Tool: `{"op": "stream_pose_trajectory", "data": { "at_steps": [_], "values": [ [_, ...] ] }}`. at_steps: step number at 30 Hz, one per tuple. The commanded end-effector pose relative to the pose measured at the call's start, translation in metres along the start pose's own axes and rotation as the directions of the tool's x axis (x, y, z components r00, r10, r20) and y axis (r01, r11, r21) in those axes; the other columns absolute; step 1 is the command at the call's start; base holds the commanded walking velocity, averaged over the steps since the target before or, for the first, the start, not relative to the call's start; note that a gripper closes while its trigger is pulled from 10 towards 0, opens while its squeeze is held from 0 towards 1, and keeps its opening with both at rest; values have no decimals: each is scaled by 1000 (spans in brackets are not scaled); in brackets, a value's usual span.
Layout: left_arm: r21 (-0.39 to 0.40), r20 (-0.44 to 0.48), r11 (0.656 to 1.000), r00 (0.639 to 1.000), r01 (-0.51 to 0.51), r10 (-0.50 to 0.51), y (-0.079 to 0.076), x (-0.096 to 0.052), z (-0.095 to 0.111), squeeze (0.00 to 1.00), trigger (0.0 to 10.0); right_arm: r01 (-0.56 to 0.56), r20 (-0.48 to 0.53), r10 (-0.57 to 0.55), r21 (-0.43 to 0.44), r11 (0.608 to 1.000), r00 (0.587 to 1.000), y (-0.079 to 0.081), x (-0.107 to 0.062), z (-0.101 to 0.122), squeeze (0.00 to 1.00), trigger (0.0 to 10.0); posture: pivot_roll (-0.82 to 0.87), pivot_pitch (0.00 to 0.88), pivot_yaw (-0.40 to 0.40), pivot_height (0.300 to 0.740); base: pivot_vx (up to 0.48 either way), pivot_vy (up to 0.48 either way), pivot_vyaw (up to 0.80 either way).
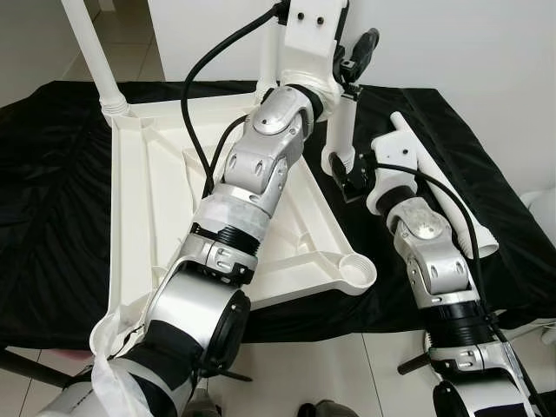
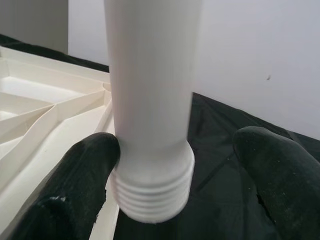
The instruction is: Building children table
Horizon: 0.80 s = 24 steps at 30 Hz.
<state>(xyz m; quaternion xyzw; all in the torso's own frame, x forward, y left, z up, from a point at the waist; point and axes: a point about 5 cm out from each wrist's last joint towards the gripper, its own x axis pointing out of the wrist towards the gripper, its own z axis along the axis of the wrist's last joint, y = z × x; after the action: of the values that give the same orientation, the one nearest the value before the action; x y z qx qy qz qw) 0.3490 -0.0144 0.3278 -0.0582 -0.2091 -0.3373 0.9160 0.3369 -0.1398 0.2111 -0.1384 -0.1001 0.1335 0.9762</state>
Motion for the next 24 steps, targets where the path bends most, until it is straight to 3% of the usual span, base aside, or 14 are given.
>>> {"op": "stream_pose_trajectory", "data": {
  "at_steps": [1, 24],
  "values": [
    [10, 7, 999, 999, 44, -44, -9, 0, 3, 0, 10000, -18, -14, 17, -20, 1000, 1000, 1, 3, -1, 0, 10000, 37, 0, -28, 740, 0, 0, 0],
    [-11, 10, 997, 997, 81, -81, -24, -1, 6, 0, 10000, -108, 21, 111, -128, 986, 994, 6, 27, 8, 0, 10000, 50, 0, -42, 740, 0, 0, 0]
  ]
}}
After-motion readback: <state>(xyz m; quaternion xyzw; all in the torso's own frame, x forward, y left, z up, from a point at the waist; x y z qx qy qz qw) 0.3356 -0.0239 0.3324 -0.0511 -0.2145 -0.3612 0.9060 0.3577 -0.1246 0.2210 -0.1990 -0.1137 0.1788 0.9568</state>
